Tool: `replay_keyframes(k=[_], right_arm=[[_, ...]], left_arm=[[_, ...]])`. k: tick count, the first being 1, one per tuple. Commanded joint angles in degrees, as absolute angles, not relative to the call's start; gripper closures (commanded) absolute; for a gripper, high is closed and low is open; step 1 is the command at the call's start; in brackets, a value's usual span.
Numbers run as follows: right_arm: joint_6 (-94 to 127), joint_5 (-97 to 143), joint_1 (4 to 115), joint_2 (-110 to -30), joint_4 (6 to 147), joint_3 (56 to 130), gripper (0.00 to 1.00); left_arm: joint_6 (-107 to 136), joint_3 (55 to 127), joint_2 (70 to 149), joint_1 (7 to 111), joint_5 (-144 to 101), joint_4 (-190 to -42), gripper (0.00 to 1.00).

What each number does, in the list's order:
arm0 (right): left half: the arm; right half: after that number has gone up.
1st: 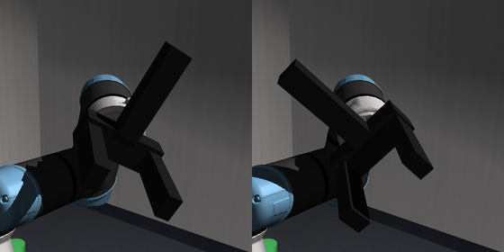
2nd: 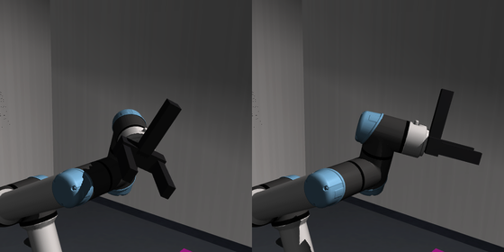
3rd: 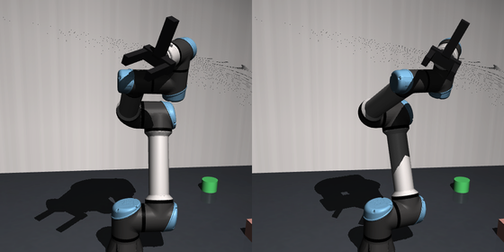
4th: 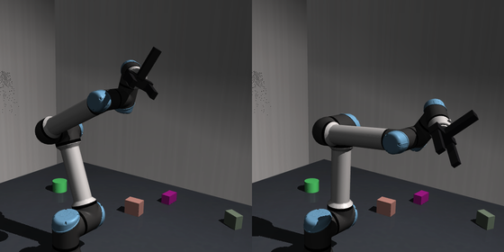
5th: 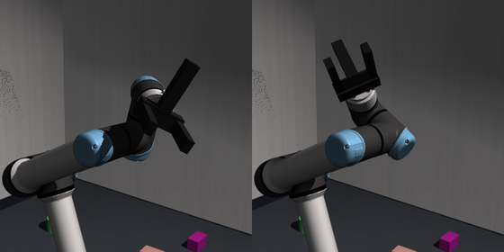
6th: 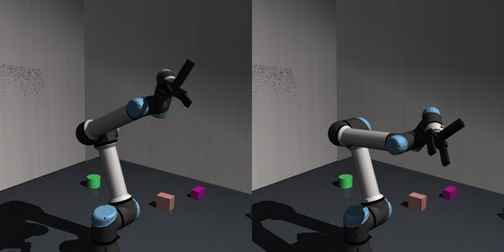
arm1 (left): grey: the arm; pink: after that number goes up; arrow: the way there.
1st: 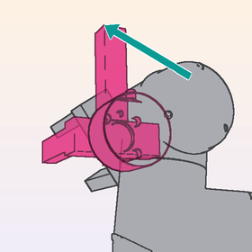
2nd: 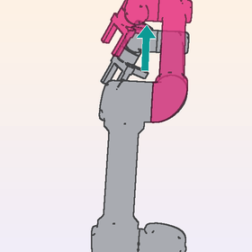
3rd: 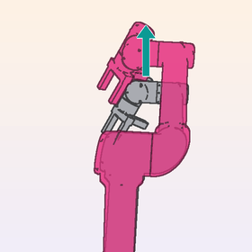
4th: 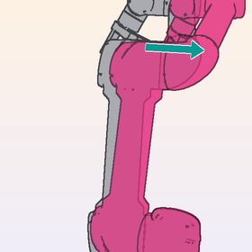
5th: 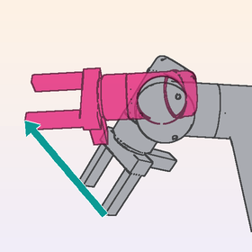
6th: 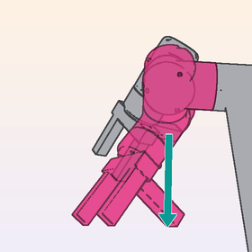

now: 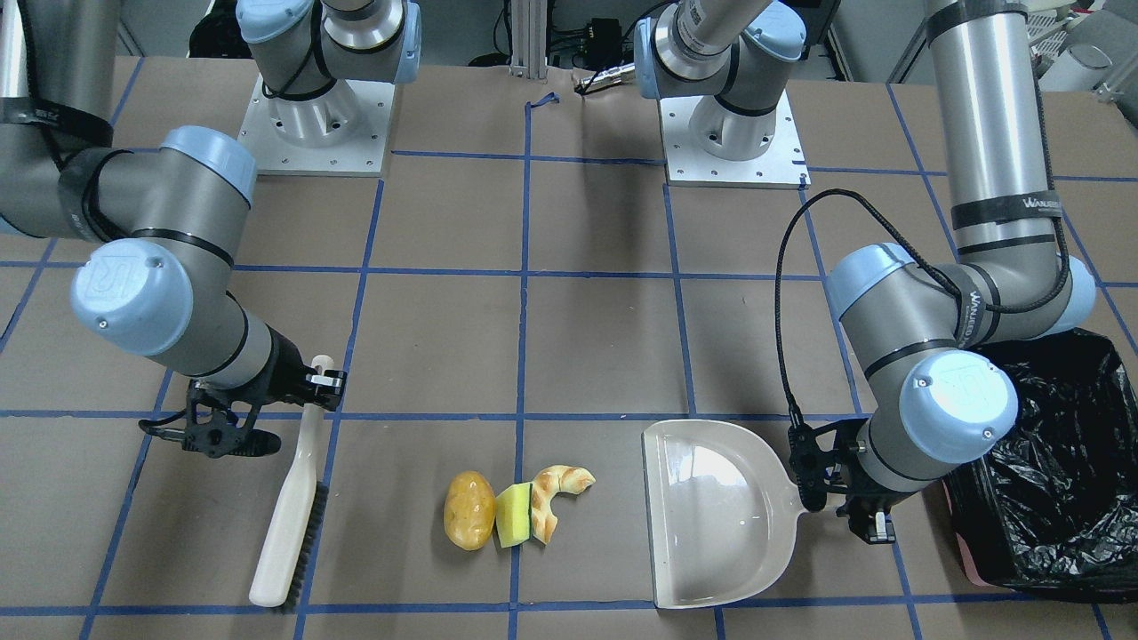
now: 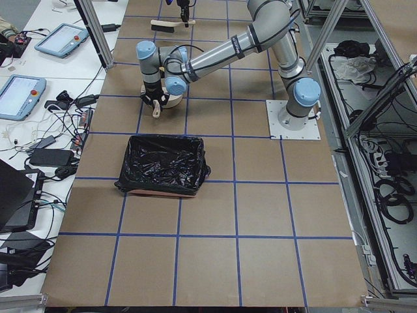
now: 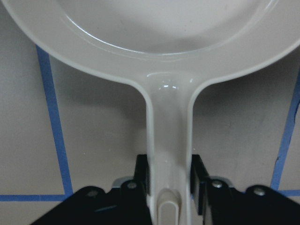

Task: Sweep and dump trash into bin
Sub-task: 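Lift the white brush with the right gripper and carry it toward the trash items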

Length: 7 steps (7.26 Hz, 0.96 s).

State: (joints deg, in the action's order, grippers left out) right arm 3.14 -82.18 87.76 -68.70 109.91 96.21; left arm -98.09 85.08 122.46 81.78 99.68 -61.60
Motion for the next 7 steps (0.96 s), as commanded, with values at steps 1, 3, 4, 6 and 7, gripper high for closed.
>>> replay_keyframes(k=[1,3,4,6,7], right_arm=[[7.2,-81.6,92.4,-68.5,109.6,96.2,1.0],[8.3,-79.4,94.9,-68.4,109.4,96.7,1.0],[9.7,-79.2,95.8,-67.7,109.7,96.7,1.0],[12.9,-79.3,98.6,-65.4,110.6,96.2,1.0],[13.9,-79.3,98.9,-65.3,110.7,96.2,1.0]], left_arm=[[-97.7,85.1,122.5,82.0,99.8,-61.5,1.0],[-97.7,85.0,122.6,82.0,100.2,-61.6,1.0],[-97.7,85.1,122.5,82.1,100.3,-61.6,1.0],[-97.7,85.0,122.5,82.1,100.3,-61.6,1.0],[-97.7,85.0,122.6,82.1,100.3,-61.6,1.0]])
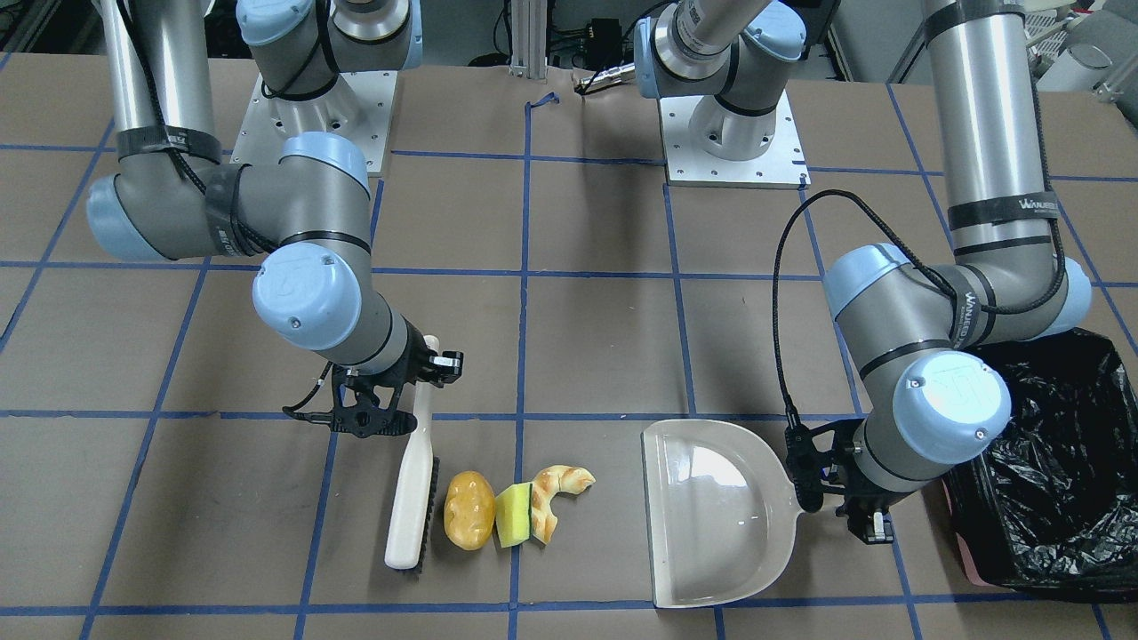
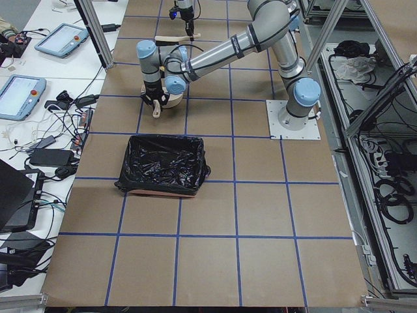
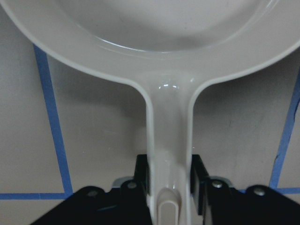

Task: Sweep and dump trash into bin
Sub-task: 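Lift the white brush with the right gripper and carry it toward the trash items, then sweep the trash items with the brush toward the dustpan held by the left gripper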

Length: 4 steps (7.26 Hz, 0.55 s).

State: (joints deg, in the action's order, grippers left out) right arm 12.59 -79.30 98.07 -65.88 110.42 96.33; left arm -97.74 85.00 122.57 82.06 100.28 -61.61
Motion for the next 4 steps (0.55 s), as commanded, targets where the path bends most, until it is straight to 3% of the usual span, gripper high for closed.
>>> replay_keyframes(k=[1,4], right_arm=[[15.2,-79.3,100.2,-65.3,110.9,96.2,1.0],[19.1,-77.4,102.6,-65.0,112.7,96.1,1.0]], left_arm=[[-97.7,85.0,122.6,82.0,100.3,-61.6,1.0],[-97.7,85.0,122.5,82.0,100.4,-61.6,1.0]])
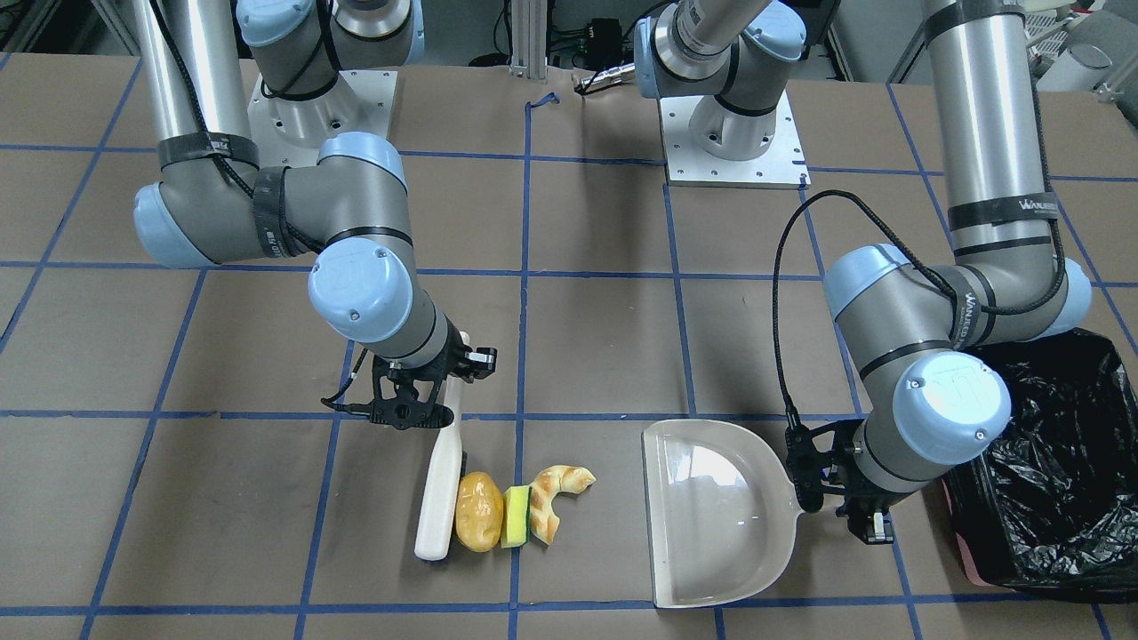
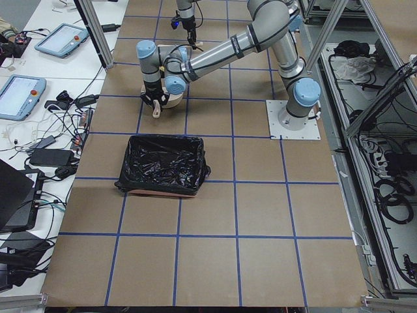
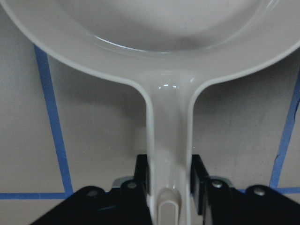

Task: Sweep and dump trash into bin
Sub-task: 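Sweep the trash items with the brush toward the dustpan held by the left gripper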

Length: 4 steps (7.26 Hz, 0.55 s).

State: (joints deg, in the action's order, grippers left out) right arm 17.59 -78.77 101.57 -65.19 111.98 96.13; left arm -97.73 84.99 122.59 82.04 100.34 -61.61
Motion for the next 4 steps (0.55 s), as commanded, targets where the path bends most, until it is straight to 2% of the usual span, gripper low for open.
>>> replay_keyframes(k=[1,4], right_arm=[[21.6,-76.7,103.5,-64.3,113.8,94.8,1.0],[28.4,-75.9,108.4,-60.3,113.8,89.1,1.0]], left_arm=[[-97.7,85.0,122.5,82.0,100.4,-61.6,1.0],[-97.7,85.0,122.4,82.0,100.3,-61.7,1.0]])
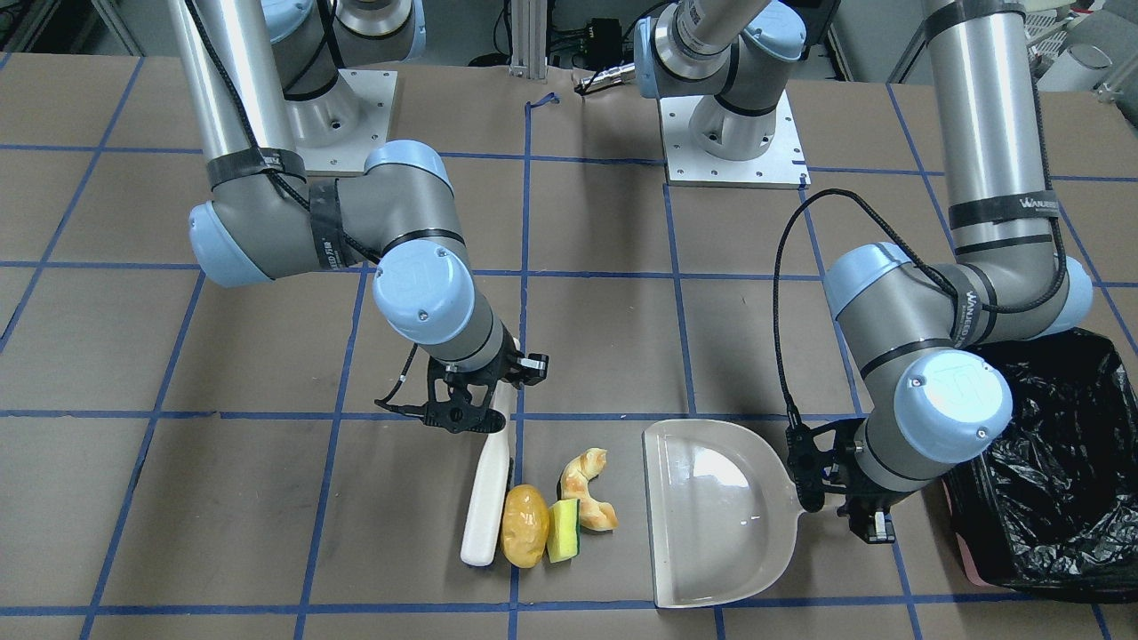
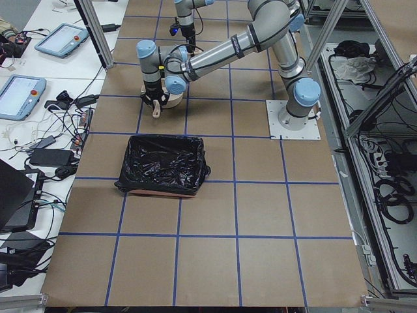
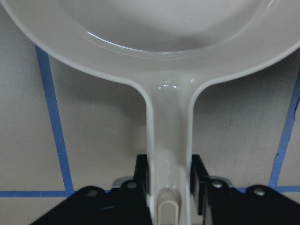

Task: Sweep and dump trash into bin
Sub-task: 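Sweep the trash items with the brush toward the dustpan held by the left gripper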

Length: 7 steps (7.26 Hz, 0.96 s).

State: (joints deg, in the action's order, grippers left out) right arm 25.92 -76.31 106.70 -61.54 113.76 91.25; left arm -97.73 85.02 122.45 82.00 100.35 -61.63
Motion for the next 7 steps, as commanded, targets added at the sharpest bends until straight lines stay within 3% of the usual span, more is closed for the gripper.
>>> replay_keyframes(k=[1,7], right_arm=[[30.0,-75.1,109.6,-59.9,114.0,88.4,1.0],[39.3,-73.5,118.1,-54.7,119.3,81.0,1.0]], left_arm=[[-97.7,85.0,122.3,82.0,100.3,-61.6,1.0],[-97.7,85.0,122.4,82.0,100.3,-61.6,1.0]])
